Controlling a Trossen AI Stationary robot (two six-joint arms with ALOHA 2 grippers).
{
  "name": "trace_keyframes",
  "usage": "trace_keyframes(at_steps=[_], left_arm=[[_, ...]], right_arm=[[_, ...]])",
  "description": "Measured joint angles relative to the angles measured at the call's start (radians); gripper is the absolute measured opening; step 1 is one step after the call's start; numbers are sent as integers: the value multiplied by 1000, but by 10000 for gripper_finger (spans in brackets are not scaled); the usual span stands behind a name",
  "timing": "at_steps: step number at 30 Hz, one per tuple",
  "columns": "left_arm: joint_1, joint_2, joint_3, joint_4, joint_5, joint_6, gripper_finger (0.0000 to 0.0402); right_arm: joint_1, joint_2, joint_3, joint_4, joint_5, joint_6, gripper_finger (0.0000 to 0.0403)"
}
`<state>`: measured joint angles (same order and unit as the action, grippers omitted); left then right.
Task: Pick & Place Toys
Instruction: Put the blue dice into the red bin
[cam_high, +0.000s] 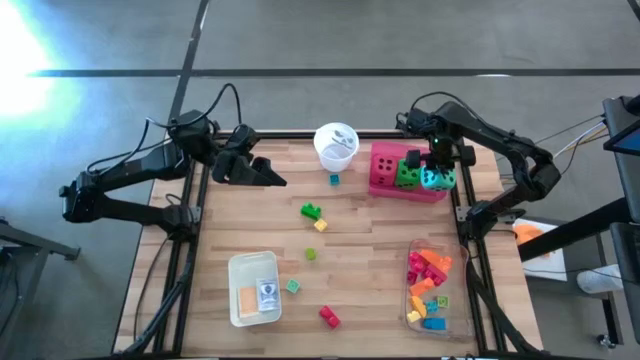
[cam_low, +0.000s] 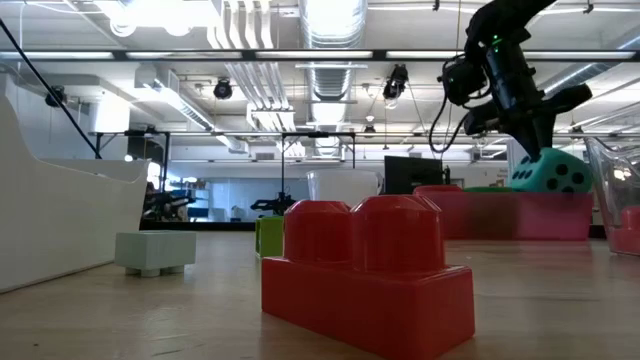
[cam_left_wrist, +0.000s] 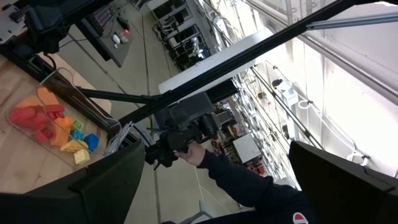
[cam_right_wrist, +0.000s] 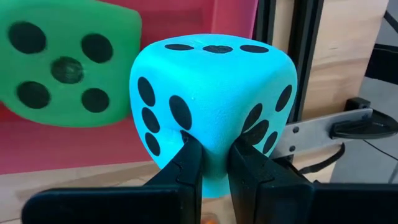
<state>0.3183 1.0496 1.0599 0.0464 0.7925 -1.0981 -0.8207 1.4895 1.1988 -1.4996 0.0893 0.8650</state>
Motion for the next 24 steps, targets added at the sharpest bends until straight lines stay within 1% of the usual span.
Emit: trace_keyframes(at_steps=[13,24], left_arm=[[0,0,0,0,-1,-2,399],[0,0,0,0,-4,-3,399]], right_arm=[[0,-1,-4,-3,41,19,38],[18,-1,-64,5,49,4,38]])
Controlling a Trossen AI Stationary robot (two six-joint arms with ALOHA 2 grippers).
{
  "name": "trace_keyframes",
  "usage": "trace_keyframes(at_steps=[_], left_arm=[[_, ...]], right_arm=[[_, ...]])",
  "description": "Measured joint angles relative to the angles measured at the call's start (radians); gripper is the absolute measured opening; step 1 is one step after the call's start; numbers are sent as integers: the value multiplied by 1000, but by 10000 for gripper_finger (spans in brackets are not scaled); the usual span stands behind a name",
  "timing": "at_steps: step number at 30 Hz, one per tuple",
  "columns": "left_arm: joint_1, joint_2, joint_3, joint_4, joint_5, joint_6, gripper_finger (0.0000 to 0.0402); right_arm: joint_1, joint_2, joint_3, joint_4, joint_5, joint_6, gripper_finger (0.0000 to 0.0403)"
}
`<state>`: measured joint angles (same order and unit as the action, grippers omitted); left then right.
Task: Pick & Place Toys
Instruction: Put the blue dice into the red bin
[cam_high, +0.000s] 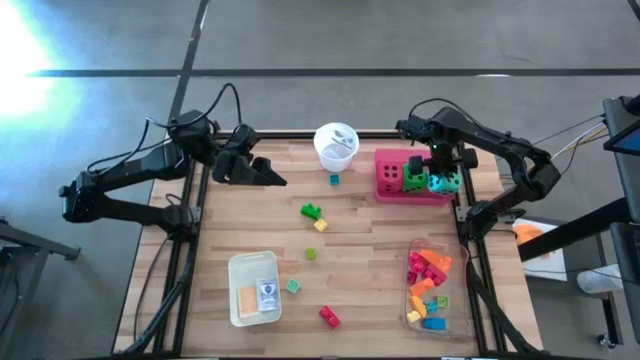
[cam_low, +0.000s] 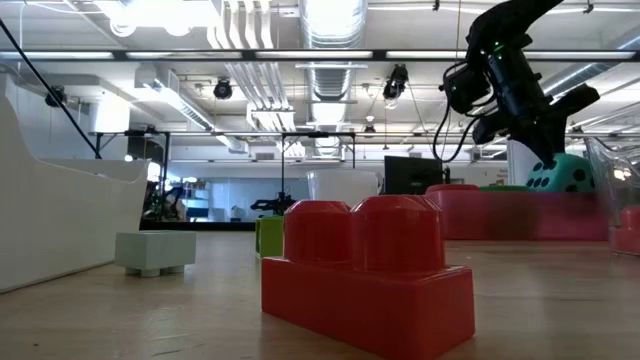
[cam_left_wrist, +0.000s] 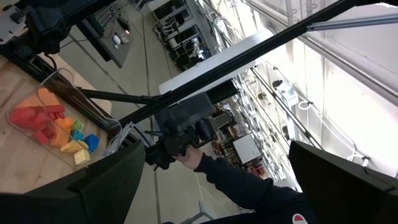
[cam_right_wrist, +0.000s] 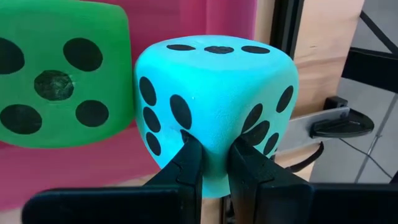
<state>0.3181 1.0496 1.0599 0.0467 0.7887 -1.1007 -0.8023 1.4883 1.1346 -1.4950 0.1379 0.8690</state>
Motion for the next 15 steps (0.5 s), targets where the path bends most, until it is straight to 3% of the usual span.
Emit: trace_keyframes(at_steps=[3,15], left_arm=[[0,0,0,0,0,0,399],[0,0,0,0,1,0,399]], right_arm=[[6,0,-2,4,-1,-5,44],[7,-2,33,9,-21,-54,198]])
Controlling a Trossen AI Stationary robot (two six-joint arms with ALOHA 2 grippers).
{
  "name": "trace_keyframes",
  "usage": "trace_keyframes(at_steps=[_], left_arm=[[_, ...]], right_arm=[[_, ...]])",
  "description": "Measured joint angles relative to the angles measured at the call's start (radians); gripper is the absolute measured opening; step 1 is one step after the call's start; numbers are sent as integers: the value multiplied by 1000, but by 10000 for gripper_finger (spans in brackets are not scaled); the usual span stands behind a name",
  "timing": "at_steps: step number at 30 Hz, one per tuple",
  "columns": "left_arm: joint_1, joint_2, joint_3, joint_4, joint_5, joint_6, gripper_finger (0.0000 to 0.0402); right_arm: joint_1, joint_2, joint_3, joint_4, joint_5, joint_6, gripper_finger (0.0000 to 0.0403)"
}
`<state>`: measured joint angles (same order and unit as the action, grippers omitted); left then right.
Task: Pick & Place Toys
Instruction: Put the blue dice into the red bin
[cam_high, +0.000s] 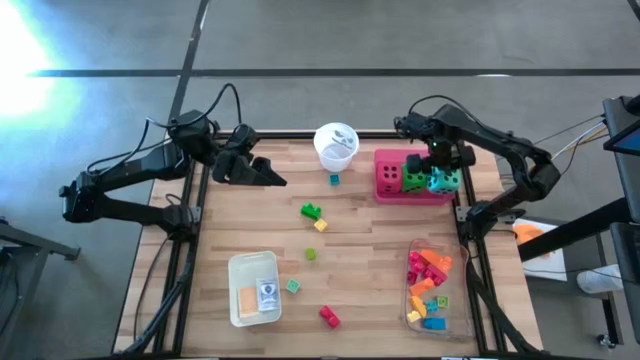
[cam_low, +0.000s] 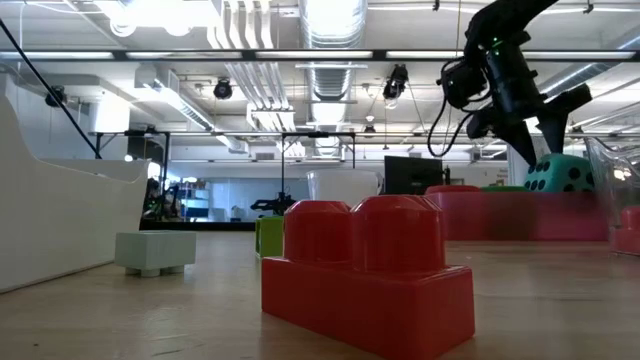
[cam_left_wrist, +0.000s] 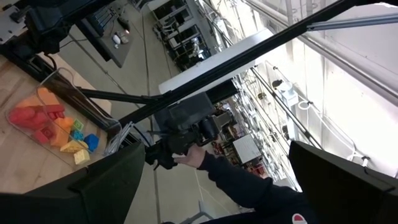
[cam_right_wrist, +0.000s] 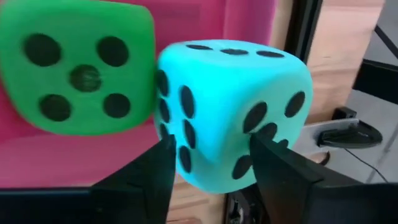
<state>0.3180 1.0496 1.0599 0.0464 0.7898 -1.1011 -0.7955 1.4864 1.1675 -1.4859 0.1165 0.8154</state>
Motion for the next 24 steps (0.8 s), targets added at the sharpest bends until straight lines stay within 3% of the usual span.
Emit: trace_keyframes(at_steps=[5,12,16,21,24], left_arm=[[0,0,0,0,4,-2,399],[0,0,0,0,7,-10,399],[0,0,0,0,10,-10,399],[0,0,0,0,14,-10,399],[0,0,0,0,14,-10,399]], right_arm=[[8,-8,48,-2,-37,0,218],[26,-31,99,-32,-46,0,210],[26,-93,107,-31,-38,2,148],[26,-216,73,-8,-41,52,32],[25,-285,27,72,-81,90,16]])
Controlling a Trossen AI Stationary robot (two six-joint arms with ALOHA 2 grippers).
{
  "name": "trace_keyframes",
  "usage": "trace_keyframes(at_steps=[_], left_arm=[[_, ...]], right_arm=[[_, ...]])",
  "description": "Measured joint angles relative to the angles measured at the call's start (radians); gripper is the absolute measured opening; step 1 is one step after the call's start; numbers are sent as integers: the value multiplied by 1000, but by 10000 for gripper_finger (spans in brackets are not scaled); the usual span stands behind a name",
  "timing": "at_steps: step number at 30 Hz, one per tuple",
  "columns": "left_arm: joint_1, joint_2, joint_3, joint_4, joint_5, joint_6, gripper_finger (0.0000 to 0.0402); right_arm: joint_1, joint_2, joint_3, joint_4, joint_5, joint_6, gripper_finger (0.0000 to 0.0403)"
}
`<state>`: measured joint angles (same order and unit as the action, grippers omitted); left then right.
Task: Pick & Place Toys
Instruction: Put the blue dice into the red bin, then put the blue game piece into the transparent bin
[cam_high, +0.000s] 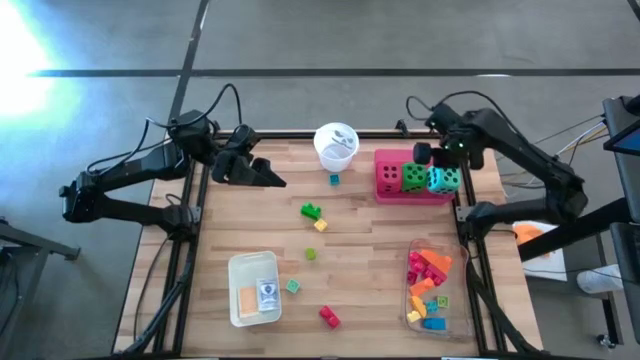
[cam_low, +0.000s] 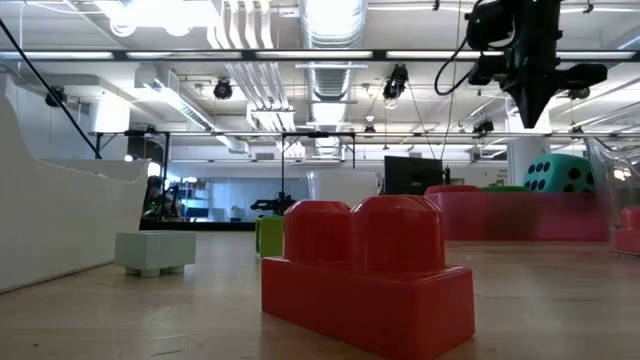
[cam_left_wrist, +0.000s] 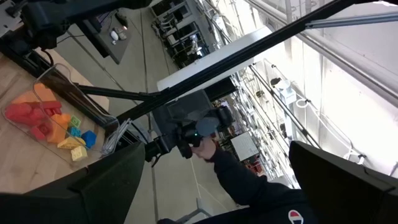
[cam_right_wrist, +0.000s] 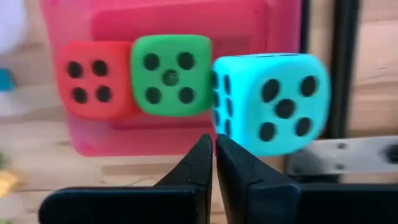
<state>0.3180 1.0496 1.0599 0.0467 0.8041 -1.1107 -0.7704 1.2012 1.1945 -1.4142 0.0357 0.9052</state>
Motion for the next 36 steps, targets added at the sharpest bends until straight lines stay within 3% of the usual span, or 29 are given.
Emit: trace_keyframes(at_steps=[16,21,29,36], left_arm=[[0,0,0,0,1,-24,399],[0,0,0,0,1,-24,399],[0,0,0,0,1,-47,399],[0,0,0,0,1,-47,399]], right_arm=[[-3,-164,-225,49,34,90,8],[-3,-154,-281,152,28,90,8],[-2,-95,-330,168,19,65,8],[1,-135,-283,168,-7,-4,8]])
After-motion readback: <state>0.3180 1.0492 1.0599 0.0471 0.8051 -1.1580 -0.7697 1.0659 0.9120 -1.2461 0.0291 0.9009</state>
